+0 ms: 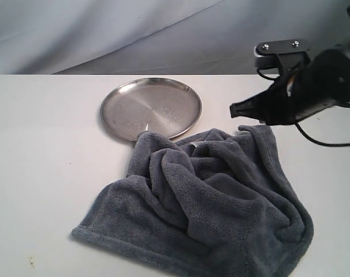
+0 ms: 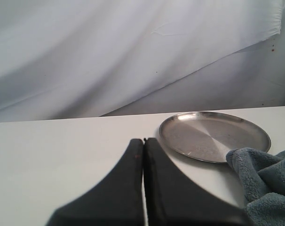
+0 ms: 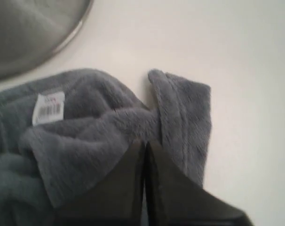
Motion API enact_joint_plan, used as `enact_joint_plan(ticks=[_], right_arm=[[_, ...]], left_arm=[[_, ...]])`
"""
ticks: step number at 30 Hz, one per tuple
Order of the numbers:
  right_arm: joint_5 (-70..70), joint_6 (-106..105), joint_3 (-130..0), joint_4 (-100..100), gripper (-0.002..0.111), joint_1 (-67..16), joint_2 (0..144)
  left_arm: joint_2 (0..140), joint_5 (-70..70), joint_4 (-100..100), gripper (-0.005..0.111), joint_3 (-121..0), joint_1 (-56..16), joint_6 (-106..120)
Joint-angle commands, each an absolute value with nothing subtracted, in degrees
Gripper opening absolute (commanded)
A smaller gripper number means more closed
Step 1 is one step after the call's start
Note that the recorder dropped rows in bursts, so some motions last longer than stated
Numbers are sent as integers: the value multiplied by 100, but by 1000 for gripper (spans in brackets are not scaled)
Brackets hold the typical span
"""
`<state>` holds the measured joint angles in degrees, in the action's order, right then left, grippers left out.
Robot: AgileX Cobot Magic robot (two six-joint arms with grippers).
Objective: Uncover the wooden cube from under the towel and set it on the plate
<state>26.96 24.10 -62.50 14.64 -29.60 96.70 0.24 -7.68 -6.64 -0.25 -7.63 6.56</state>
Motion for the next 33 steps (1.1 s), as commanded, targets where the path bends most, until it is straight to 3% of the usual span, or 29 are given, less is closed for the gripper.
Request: enact_joint_plan(ticks=[1,15,33], right_arm=[[2871,2137,-7154,694,0,-2934,10328],[4481,888,-9531,-519,0,-4053,11666],[5893,174,-9589,-380,0,-5567,11675]], left_arm=[[0,-756,-674,0,0,-791,641],[0,-756,-674,0,0,-791,641],[0,-756,-674,0,0,-791,641]])
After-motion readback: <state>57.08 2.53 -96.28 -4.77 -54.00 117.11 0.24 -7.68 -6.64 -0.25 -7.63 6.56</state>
